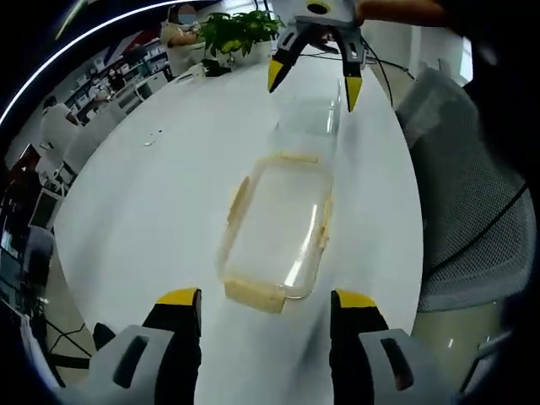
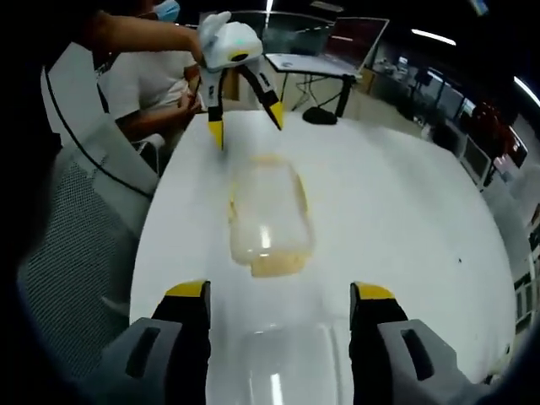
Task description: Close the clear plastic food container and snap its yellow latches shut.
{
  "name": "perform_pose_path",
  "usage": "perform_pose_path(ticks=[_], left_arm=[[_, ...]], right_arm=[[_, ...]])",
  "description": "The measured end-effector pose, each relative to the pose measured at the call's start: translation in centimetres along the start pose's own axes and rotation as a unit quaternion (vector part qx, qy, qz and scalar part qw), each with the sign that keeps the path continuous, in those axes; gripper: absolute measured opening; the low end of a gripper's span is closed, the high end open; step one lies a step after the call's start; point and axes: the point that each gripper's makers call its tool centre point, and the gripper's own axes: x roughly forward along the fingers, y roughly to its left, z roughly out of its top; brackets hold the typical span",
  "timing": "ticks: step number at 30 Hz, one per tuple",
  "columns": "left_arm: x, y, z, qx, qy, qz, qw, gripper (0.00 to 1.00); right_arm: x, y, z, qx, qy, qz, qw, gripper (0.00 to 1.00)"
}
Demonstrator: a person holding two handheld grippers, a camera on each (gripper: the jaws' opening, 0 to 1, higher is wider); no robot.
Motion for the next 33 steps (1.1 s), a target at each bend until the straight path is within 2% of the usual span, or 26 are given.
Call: perform_pose_path(ticks=[4,13,19,33], left_arm=[[0.6,0.3,-0.5,0.012,0.009,-0.006,0.9999,0.54],[1.6,0.5,-0.7,0.025,0.010,-0.016,0.9995,0.47],[2.3,0.7,-1.2,0.038,0.015,-0.025,0.9988,0.43],[3.5,1.3,-2.3,0.061,0.032,-0.051,0.9963,0.39]], right_arm=[[1.1,0.4,-0.3,-0.016,0.010,0.019,0.9996,0.61],[2.8,0.7,-0.7,-0.030,0.021,0.039,0.9986,0.54],[3.8,0.3,-0.7,-0.038,0.020,0.040,0.9983,0.50],[5.9,0.0,0.3,-0.039,0.018,0.058,0.9974,0.46]])
